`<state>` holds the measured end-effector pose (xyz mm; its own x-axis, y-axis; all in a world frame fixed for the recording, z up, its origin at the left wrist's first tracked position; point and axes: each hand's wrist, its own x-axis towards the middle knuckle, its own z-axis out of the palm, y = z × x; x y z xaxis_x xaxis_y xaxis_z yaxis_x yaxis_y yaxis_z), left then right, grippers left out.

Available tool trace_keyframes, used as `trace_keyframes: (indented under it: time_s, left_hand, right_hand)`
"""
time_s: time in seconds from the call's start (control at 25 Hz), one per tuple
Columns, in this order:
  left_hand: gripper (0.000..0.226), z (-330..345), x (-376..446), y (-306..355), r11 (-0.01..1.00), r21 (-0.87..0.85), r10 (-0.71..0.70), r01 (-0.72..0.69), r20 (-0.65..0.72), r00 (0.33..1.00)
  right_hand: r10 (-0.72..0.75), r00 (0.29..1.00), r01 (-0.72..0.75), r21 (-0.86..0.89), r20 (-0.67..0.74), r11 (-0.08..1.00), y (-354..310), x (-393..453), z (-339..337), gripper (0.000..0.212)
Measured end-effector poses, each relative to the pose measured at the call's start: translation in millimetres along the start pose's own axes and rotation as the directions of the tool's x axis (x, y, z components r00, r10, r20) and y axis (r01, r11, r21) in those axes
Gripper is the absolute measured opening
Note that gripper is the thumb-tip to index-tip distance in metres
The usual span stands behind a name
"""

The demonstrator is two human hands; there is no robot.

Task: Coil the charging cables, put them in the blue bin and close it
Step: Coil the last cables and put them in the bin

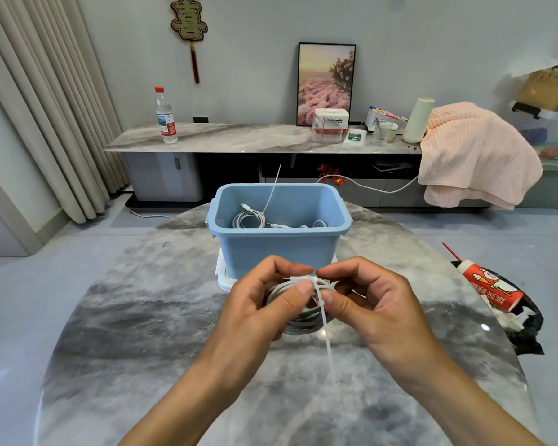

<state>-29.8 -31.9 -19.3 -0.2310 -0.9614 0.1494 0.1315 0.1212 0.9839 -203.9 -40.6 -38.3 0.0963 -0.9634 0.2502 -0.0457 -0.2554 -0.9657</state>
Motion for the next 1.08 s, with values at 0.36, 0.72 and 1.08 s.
trace_keyframes:
  time_s: [0.36, 0.72, 1.08]
  left_hand:
    - [0.020, 8.4, -0.2, -2.6, 0.997, 0.030, 0.068, -0.067, -0.024, 0.997]
    - [0.015, 5.1, 3.7, -5.0, 0.993, 0.006, -0.117, 0.119, -0.099, 0.988]
    - [0.007, 4.2, 2.1, -5.8, 0.988, -0.005, -0.155, 0.155, -0.053, 0.986]
  right_hand:
    - [-0.003, 1.000, 0.003, 0.039, 0.004, 0.999, -0.5, -1.1, -2.5, 0.028]
    - [-0.281, 0.954, 0.300, -0.375, 0.107, 0.877, 0.5, -0.5, -5.4, 0.043]
    - [-0.441, 0.897, 0.410, -0.303, -0.038, 0.860, -1.6, 0.7, -0.5, 0.006]
